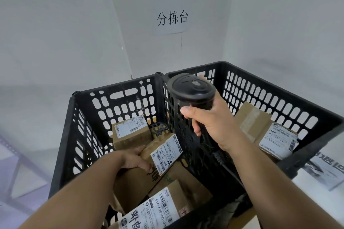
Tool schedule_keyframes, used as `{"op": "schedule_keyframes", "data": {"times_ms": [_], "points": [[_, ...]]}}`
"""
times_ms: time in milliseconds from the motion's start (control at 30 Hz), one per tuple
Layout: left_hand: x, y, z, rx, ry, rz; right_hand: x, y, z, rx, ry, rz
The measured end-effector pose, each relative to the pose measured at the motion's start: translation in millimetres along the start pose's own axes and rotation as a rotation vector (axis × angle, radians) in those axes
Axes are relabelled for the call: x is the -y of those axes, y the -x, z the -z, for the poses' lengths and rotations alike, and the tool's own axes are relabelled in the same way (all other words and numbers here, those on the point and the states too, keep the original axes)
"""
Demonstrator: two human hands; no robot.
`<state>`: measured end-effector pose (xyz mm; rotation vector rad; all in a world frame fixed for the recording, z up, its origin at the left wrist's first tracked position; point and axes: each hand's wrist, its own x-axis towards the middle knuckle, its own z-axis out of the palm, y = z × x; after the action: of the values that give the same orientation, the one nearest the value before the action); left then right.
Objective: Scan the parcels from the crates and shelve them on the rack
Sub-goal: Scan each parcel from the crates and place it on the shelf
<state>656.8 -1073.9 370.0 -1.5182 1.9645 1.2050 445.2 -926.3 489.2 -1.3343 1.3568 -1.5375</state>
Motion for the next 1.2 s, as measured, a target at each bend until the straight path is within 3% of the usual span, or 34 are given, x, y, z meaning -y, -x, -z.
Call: {"op": "schedule_keyframes", "data": {"times_ms": [67,200,300,433,567,667,900,1200], "points": [[-6.1,12.0,3.2,-0.039,0.004,-0.024,5.2,1.8,-0.4,0.014,0.006,0.013],[-7.3,43.0,15.9,-0.276,-0.062,-0.118,24.3,16.8,2.3,0.053,0.009,0.059],[-6.4,71.1,19.6,-0.407,0.032,-0.187,37.3,35.7,7.6,0.057,0.012,0.088],[-8.4,105.0,12.5,-0.612,0.286,-0.301,47.7,67.2,16.3,0.094,0.007,0.110],[-21.6,144.0,-3.4,-0.830,0.753,-0.548,52.4,102.1,26.5,0.109,0.000,0.098],[-38.8,173.8,-17.5,-0.944,0.877,-0.716,61.4,126.8,34.7,0.113,-0.016,0.112],[-88.6,236.2,-63.9,-0.971,0.807,-0.882,87.9,187.9,61.6,0.088,-0.016,0.216],[-163.7,244.8,-148.0,-0.730,0.689,-1.027,93.6,272.4,118.1,-0.076,0.020,0.190]]}}
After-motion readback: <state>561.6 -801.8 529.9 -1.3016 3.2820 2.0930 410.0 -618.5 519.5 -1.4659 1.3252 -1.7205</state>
